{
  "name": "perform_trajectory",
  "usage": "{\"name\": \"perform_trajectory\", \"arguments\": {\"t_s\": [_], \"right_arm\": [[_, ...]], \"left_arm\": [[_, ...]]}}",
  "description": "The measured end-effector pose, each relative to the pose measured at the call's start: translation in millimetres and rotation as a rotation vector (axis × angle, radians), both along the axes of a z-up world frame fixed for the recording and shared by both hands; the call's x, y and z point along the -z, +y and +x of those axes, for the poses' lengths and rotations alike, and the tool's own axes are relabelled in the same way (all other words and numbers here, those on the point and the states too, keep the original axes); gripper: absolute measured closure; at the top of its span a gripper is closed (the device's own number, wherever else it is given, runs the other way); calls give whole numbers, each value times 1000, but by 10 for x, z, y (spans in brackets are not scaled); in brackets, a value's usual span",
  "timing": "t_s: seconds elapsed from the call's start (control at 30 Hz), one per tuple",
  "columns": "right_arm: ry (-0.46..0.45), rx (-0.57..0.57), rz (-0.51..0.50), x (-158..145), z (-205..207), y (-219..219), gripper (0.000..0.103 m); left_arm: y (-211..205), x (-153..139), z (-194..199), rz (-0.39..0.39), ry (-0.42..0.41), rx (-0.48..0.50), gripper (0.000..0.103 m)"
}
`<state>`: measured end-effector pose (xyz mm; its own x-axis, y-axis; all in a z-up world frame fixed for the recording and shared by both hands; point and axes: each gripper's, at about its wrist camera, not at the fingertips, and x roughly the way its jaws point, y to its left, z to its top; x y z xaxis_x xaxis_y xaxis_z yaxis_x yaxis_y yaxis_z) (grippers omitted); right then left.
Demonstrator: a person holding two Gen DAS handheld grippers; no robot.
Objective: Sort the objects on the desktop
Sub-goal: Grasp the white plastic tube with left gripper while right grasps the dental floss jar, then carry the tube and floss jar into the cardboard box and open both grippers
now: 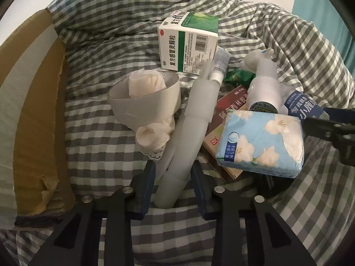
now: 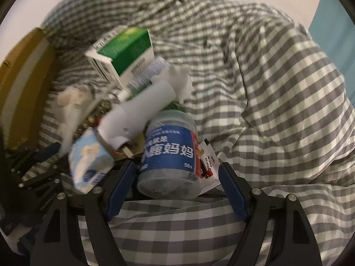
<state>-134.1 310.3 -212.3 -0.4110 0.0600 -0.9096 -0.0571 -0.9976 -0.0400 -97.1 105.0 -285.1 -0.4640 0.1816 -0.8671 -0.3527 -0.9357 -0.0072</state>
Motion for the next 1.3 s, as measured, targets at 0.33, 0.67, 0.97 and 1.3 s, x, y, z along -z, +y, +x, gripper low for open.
{"name": "perform_trajectory", "arguments": {"t_s": [0.33, 0.67, 0.97, 1.3], "right_arm": [[-95, -18, -23, 201, -109, 26, 42], [-174, -29, 64, 365, -142, -51, 42], [-68, -28, 26, 103, 34, -25, 43], [89, -18, -102, -373, 397, 84, 43]], "left_arm": [[-18, -88, -5, 58, 8, -3, 81], [-4, -354, 89, 51, 99, 30, 92], [-48, -757, 200, 79, 190, 27, 92], [-91, -1241, 408, 106, 303, 37, 91]]}}
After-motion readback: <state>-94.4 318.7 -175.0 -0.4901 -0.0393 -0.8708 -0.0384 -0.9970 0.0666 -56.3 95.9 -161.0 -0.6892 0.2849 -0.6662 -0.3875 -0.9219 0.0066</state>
